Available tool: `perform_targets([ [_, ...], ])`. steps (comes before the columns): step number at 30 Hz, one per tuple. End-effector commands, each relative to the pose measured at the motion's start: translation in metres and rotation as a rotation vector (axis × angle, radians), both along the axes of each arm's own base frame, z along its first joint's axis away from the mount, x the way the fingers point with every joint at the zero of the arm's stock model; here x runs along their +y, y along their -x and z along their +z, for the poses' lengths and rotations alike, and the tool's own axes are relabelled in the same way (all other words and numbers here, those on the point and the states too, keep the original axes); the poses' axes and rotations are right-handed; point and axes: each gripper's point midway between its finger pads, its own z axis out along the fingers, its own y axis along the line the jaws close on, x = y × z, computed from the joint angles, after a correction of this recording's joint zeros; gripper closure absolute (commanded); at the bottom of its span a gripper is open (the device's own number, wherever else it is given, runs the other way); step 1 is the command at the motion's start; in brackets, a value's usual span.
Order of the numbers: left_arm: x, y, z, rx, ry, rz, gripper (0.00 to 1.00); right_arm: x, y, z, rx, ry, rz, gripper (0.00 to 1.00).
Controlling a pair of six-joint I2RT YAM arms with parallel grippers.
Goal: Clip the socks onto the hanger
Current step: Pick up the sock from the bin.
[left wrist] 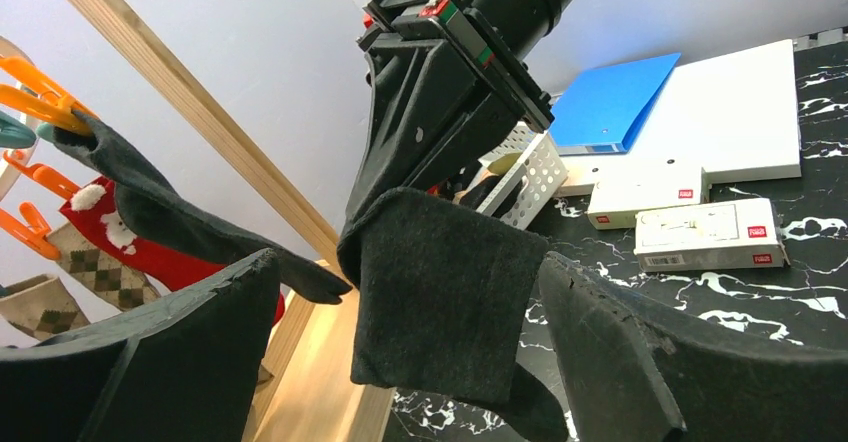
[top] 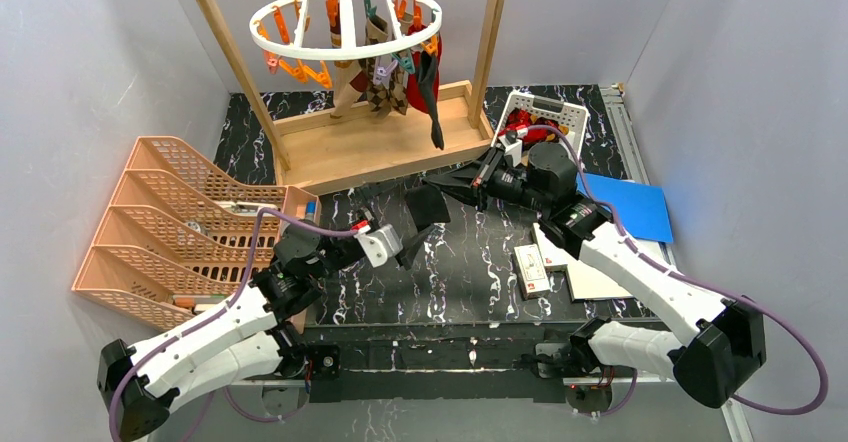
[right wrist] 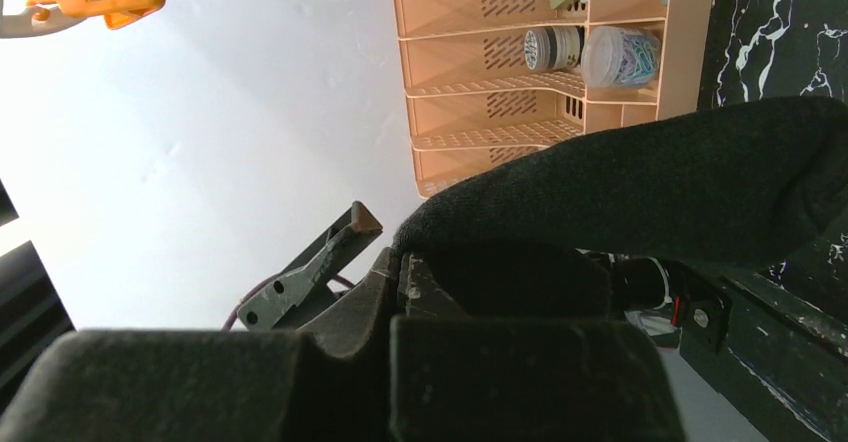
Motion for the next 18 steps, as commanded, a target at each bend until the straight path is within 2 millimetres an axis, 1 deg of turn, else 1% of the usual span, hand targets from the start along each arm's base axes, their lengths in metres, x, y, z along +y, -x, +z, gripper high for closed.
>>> perform_targets([
  [1,0.006,-0.003,0.009,-0.025,0.019,0.054,0.02,0.002,-0.01,0.037,-0.06,-0.077,-0.097,0.99],
  [8,0.011,-0.011,-0.003,-0.023,0.005,0.117,0.02,0.002,-0.006,0.046,-0.045,-0.12,-0.16,0.99],
  [12,0.011,-0.014,-0.009,-0.02,0.008,0.138,0.02,-0.001,-0.007,0.058,-0.07,-0.155,-0.209,0.99],
  [15,0.009,-0.016,-0.011,-0.019,0.004,0.143,0.02,0.001,-0.005,0.069,-0.086,-0.184,-0.211,0.99],
  [18,0.012,-0.023,-0.009,-0.015,0.013,0.194,0.02,0.006,-0.003,0.074,-0.09,-0.193,-0.207,0.99],
])
